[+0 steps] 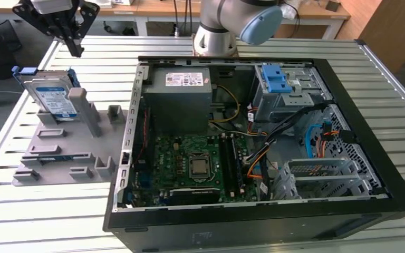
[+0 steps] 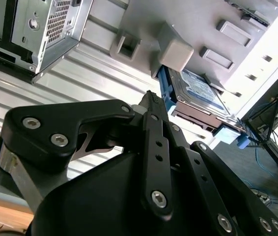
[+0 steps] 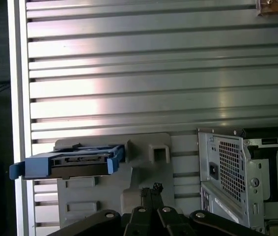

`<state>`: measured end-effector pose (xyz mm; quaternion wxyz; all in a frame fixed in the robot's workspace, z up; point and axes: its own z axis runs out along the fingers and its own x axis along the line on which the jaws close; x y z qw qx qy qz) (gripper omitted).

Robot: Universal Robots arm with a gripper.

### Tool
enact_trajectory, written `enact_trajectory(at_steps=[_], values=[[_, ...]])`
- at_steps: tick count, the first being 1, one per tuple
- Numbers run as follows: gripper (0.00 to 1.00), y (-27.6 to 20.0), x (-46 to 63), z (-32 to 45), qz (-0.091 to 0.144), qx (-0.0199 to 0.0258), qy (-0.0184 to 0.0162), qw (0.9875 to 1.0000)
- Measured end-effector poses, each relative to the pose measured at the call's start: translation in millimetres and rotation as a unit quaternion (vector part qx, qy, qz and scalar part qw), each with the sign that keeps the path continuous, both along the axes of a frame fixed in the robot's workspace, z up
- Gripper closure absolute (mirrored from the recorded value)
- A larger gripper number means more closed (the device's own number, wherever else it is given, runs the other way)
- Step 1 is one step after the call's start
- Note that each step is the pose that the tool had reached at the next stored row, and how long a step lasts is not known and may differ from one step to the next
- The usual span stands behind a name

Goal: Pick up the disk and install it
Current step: 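Reach for the disk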

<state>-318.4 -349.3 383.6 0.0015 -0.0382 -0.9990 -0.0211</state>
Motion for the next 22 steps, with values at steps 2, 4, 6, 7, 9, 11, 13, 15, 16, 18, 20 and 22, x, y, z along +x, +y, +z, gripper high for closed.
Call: enact_trajectory(at_steps=[2,4,6,7,9,11,13,15,16,18,20,22], values=[[0.89,0.3,-4.1,-0.6,0.0,0.0,0.0002,1.0],[0.89,0.7,-8.2,-1.1,0.0,0.0,0.0003,1.0],[0.89,1.2,-12.2,-1.9,0.0,-0.0001,0.0004,1.0],[0.89,1.5,-14.4,-2.3,0.0,-0.0004,0.0004,1.0],[0.89,2.1,-18.7,-3.0,0.0,-0.0007,0.0004,1.0],[0.89,2.5,-23.4,-3.4,0.0,-0.0007,0.0004,1.0],[0.89,2.7,-27.8,-3.9,0.0,-0.0007,0.0004,1.0],[0.89,2.8,-31.7,-4.4,0.0,-0.0008,0.0004,1.0],[0.89,2.9,-33.3,-4.7,0.0,-0.0007,0.0004,1.0],[0.89,2.9,-35.2,-5.0,0.0,-0.0008,0.0004,1.0],[0.89,2.9,-35.4,-5.1,0.0,-0.0008,0.0004,1.0],[0.89,2.9,-35.4,-5.1,0.0,-0.0009,0.0004,1.0]])
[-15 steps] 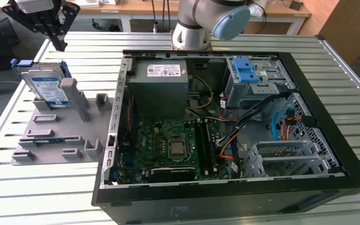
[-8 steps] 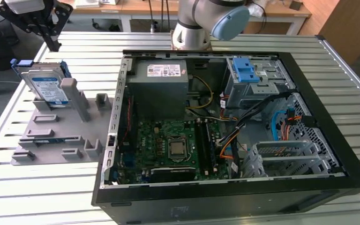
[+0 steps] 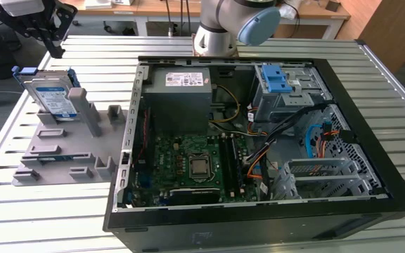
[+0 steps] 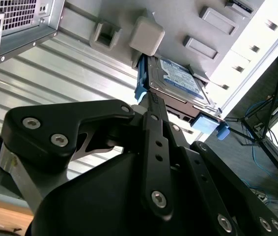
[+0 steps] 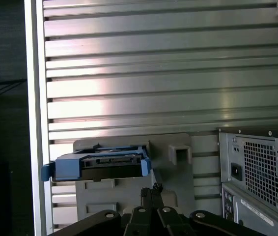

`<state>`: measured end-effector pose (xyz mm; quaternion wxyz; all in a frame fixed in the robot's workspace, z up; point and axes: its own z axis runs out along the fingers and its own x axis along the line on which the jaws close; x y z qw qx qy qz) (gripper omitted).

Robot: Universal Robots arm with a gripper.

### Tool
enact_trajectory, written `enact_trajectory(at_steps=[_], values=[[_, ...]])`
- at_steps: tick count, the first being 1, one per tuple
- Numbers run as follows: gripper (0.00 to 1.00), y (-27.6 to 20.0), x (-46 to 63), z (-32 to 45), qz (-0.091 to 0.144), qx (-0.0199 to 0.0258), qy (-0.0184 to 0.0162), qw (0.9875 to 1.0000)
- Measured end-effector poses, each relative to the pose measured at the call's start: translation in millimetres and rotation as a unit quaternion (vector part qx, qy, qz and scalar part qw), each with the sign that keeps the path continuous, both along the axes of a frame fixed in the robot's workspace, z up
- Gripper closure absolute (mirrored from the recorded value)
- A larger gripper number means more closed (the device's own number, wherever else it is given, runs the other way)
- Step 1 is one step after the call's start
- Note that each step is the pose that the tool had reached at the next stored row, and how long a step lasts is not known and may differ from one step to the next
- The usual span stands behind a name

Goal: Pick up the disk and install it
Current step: 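Reach for the disk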

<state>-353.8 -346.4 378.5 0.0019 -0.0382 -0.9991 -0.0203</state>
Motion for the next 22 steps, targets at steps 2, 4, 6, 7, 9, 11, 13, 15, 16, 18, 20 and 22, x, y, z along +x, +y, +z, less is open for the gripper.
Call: enact_trajectory(at_steps=[2,4,6,7,9,11,13,15,16,18,20,22], values=[[0.89,0.0,0.0,0.0,0.0,0.0,0.0,1.0],[0.89,0.1,-1.0,0.0,0.0,0.0,0.0,1.0],[0.89,0.9,-3.4,0.0,0.0,0.0,0.0,1.0],[0.89,1.3,-5.2,0.0,0.0,-0.0001,0.0,1.0],[0.89,1.8,-9.6,-0.1,0.001,0.0,0.0,1.0],[0.89,2.1,-15.4,-0.2,0.001,0.0,0.0,1.0],[0.89,2.2,-21.8,-0.4,0.001,0.0,-0.0001,1.0],[0.89,2.3,-28.2,-0.6,0.001,0.0,0.0,1.0],[0.89,2.2,-31.6,-0.8,0.001,0.0,0.0,1.0],[0.89,2.3,-38.3,-1.2,0.001,0.0,0.0,1.0],[0.89,2.3,-45.0,-1.5,0.001,0.0,0.0,1.0],[0.89,2.7,-50.9,-1.9,0.001,0.0,0.0,1.0]])
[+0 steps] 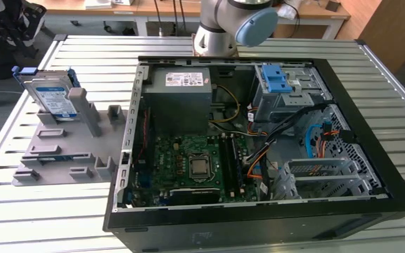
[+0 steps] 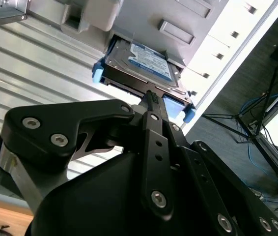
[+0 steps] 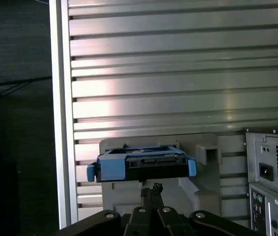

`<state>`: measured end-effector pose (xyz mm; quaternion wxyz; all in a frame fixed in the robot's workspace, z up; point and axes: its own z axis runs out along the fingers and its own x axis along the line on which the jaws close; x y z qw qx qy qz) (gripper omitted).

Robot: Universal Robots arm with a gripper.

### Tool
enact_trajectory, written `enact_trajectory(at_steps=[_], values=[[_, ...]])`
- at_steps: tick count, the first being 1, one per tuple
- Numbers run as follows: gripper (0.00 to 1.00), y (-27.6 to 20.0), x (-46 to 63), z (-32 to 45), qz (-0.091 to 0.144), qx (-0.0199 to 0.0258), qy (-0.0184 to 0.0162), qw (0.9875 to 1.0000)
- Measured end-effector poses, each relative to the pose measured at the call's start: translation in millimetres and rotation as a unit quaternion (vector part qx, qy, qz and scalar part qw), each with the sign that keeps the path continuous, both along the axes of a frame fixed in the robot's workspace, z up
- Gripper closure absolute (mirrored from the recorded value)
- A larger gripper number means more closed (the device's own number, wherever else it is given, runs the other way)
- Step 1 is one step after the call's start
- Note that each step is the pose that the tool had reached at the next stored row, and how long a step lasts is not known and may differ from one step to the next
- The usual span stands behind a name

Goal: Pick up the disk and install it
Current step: 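Reach for the disk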

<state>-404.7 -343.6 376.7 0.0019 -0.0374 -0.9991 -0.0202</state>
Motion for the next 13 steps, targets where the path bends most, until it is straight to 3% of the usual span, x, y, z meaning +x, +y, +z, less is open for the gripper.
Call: enact_trajectory(at_steps=[13], values=[[0.89,3.4,-29.3,-0.9,0.0,0.0,0.0,1.0]])
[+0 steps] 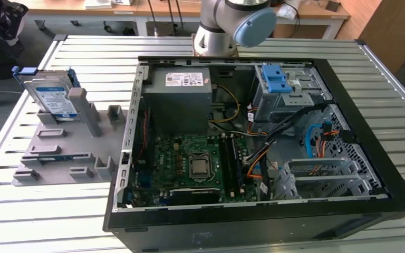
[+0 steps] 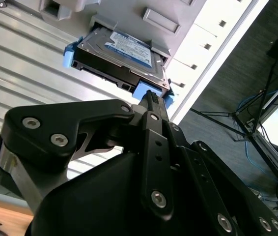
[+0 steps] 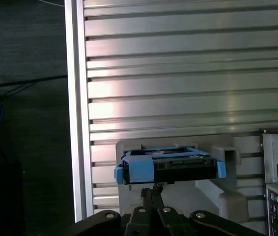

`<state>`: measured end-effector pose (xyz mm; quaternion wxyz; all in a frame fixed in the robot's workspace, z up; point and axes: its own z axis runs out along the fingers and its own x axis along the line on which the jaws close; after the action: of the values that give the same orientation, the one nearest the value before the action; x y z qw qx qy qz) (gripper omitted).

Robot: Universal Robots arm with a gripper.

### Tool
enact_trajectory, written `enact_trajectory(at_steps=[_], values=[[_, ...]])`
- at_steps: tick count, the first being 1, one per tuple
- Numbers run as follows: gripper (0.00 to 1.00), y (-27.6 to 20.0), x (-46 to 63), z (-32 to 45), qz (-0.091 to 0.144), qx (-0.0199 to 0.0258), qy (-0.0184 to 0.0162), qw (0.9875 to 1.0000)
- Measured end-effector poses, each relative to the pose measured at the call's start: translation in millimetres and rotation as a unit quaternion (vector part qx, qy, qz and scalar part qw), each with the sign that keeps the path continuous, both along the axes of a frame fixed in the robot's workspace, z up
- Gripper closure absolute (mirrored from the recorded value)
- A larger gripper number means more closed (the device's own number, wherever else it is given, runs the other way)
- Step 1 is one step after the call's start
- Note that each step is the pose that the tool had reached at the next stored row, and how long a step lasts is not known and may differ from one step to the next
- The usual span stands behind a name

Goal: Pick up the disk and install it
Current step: 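Reach for the disk, then pick up the disk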

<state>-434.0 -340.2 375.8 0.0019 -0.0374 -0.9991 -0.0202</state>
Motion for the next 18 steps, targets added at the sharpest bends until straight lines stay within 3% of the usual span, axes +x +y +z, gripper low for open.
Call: enact_trajectory(at_steps=[18], values=[[0.89,0.0,-1.5,0.0,0.006,0.0,0.0,1.0]])
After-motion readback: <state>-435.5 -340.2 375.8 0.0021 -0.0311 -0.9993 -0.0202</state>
